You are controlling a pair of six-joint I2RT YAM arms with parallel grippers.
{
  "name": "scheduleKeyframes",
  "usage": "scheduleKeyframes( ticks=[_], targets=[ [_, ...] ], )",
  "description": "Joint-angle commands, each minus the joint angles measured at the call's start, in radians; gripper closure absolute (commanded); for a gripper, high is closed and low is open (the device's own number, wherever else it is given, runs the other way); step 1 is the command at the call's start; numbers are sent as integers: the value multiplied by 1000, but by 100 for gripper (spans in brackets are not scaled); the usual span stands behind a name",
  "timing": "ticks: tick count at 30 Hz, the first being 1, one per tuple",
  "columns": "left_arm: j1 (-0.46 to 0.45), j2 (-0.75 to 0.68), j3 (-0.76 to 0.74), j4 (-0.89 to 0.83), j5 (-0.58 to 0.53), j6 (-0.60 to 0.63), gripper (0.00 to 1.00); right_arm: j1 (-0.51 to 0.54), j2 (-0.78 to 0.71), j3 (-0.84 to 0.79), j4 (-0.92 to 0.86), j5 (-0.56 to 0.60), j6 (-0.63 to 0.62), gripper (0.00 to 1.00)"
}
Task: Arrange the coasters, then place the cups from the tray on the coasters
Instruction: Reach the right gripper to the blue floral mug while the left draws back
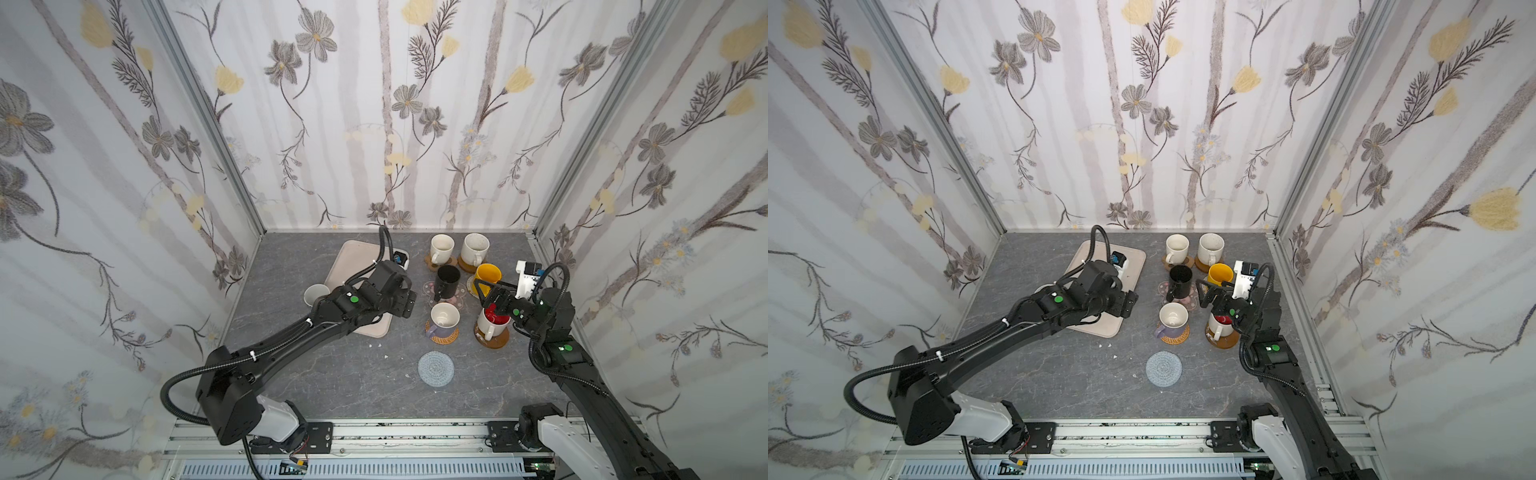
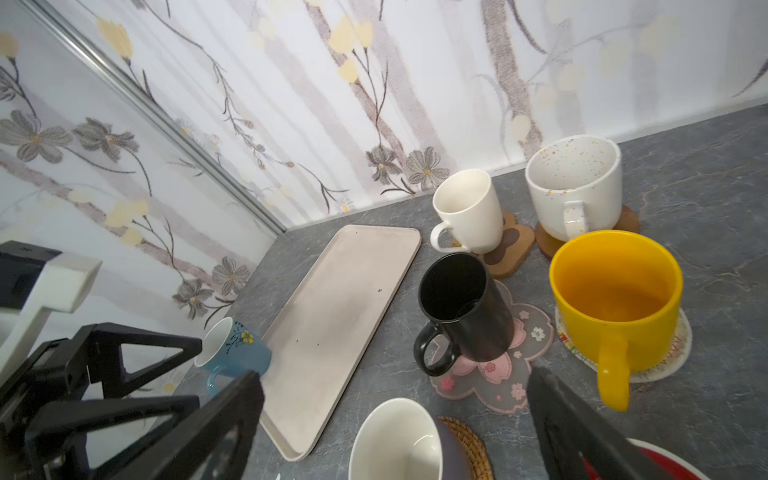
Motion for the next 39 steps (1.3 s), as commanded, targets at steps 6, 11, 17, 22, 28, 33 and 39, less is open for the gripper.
scheduleKeyframes(
  ticks=[6,11,17,22,28,33,39],
  targets=[
    [318,-262,-184,-13,58,-255,27,181,168,213,-77,73,-74,0],
    [493,-366,-294,-6,48,-361,26,267,317,349,-84,54,-91,0],
    [678,-464,-477,79,141,-506,30,348,515,510,-52,3,-98,2],
    [743,-531,-617,153,112,-601,39,413,727,687,-79,-35,-97,6],
    [790,-526,-731,272,84,-663,49,471,942,881,-105,-56,-91,13],
    [840,-438,-776,401,94,-697,69,500,1109,1057,-151,-62,-74,25],
    [878,-343,-795,536,82,-727,84,515,1238,1170,-156,-79,-34,35]
  ],
)
